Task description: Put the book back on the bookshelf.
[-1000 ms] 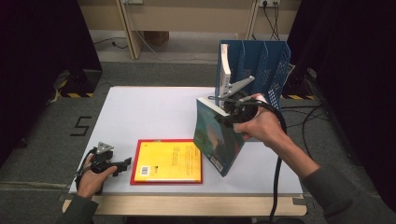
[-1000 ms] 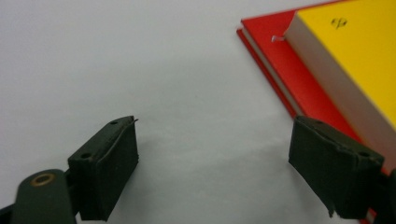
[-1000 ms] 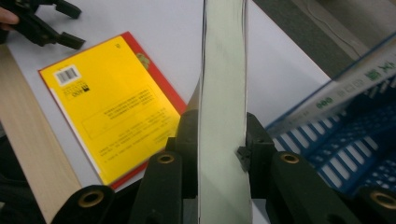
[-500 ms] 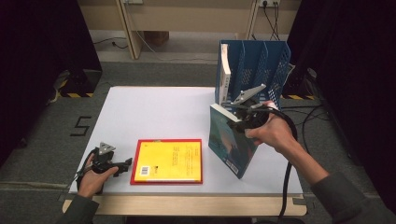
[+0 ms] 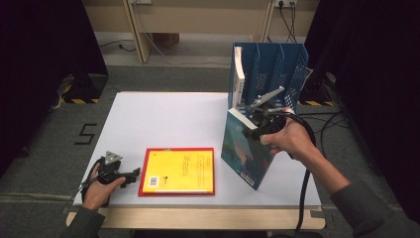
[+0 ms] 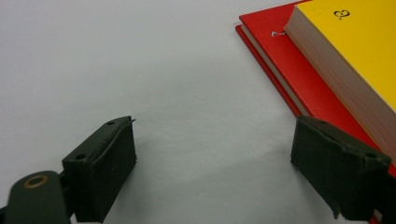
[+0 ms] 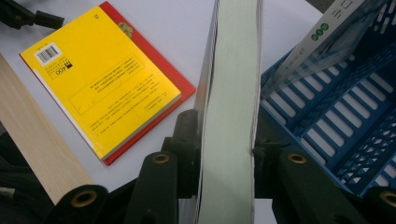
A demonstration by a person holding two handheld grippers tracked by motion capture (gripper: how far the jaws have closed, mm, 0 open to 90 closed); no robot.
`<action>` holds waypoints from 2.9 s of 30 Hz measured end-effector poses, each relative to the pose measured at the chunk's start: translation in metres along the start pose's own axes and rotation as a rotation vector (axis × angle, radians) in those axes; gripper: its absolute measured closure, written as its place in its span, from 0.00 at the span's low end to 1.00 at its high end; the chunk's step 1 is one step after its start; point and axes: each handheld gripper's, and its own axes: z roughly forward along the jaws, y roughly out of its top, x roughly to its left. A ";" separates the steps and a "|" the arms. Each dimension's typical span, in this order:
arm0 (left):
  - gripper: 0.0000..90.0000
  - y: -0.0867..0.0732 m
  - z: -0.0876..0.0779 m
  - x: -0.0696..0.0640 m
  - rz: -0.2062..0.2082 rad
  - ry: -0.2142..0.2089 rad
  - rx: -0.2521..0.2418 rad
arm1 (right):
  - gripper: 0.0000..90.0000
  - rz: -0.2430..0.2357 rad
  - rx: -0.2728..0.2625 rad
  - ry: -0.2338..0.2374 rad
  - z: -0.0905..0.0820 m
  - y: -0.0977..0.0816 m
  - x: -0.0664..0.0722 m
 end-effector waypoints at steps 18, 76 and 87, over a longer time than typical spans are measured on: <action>0.14 0.000 0.000 0.000 0.000 -0.001 -0.002 | 0.79 -0.020 0.066 -0.010 0.015 0.004 -0.003; 0.12 0.001 0.002 0.000 -0.001 -0.001 0.002 | 0.82 0.207 -0.264 -0.281 -0.093 0.019 -0.089; 0.12 0.001 0.002 0.000 -0.002 -0.002 0.002 | 0.82 0.293 -0.292 -0.333 -0.073 0.028 -0.122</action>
